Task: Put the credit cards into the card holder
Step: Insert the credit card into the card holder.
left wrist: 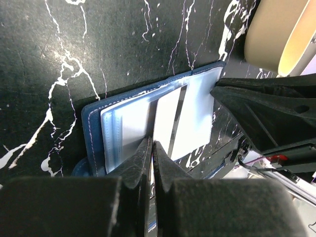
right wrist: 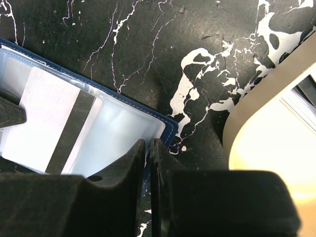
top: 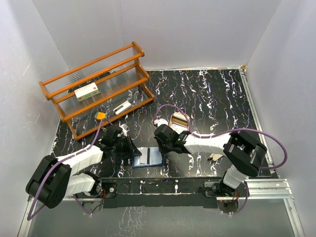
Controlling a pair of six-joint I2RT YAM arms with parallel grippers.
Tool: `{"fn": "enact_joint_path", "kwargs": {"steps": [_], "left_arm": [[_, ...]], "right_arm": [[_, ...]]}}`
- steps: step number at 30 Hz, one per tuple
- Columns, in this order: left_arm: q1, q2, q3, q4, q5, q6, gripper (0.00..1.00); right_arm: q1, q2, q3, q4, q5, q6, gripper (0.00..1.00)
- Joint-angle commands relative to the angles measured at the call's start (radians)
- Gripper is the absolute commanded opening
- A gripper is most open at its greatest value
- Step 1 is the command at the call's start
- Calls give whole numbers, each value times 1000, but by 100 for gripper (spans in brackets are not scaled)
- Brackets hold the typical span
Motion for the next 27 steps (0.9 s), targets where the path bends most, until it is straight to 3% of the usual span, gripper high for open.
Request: {"fn": "enact_joint_path", "kwargs": {"steps": [1,27], "left_arm": [[-3,-17,-18,51,-21,-36,0],[-19,-73,-120,162,-78,-188,0]], "right_arm": [[3,-5,-28,15,6,28,9],[4,-59,-38,26,-46,138,12]]}}
